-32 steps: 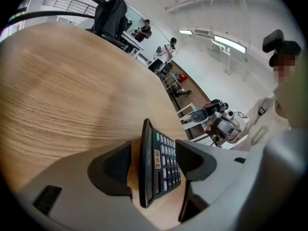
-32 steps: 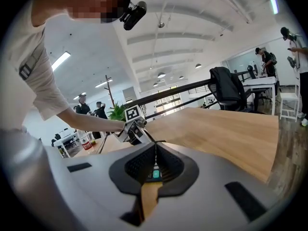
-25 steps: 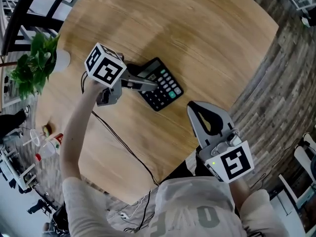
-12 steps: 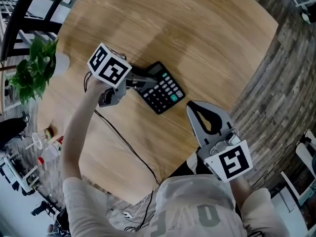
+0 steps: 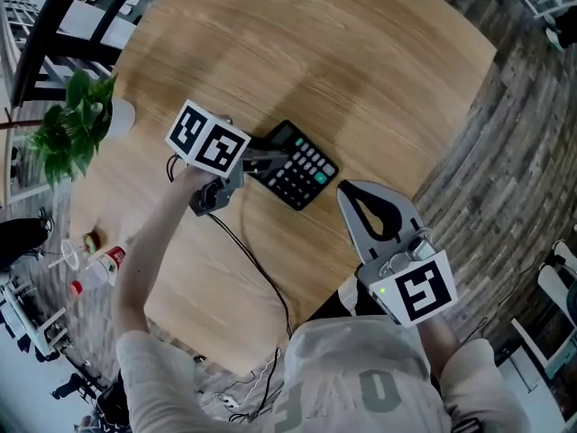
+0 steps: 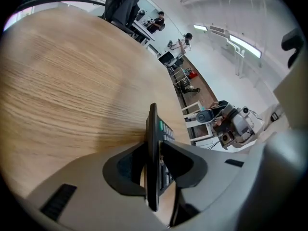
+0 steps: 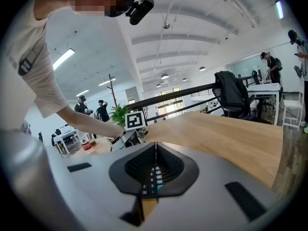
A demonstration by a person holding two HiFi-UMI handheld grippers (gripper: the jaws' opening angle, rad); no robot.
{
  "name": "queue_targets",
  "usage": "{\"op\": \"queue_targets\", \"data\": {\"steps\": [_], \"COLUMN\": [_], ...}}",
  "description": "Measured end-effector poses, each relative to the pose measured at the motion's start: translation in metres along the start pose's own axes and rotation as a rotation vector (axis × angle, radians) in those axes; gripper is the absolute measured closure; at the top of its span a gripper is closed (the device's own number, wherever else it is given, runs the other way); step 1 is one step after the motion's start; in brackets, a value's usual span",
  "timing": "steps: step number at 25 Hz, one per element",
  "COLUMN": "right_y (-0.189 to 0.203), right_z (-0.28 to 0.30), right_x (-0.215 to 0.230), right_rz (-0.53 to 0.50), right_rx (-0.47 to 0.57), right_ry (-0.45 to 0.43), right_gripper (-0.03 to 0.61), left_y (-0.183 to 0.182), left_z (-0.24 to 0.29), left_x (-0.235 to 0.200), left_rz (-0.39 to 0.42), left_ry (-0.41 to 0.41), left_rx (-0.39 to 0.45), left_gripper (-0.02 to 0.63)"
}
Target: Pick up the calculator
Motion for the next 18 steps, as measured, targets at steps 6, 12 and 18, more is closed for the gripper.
{"op": "queue_targets", "data": {"steps": [6,12,18], "right_y": [-0.033,-0.084,-0.145], "right_z": [-0.008,-0.029,-0.049], "right_x": [-0.014,-0.025,-0.039], "right_rz": [-0.040,-0.133,-0.220], "right_rx": [0.063,0.162,0.297], "right_ry": [-0.010,-0.037,-0.052], "right_gripper": [0.558,0.558,0.558], "left_y": [-0.020,-0.070,-0.098], "left_z": [-0.019,-0.067,-0.135], "left_x": [0.035,0.103,0.179], "left_rz": [0.038,0.031,0.090], "left_ry": [-0.103,-0.111,-0.154], "left_rx": [0.234,0.619,0.917], "left_gripper": [0.492,0.492,0.492]}}
Point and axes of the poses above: the fingertips, and each gripper's own axes: z forward along the fingers, x to its right, y out of its underside, the point moved 3 cm from there along -z, backward along the fingers, and after that the axes turned 14 degrees about x, right-handed, at the moved point
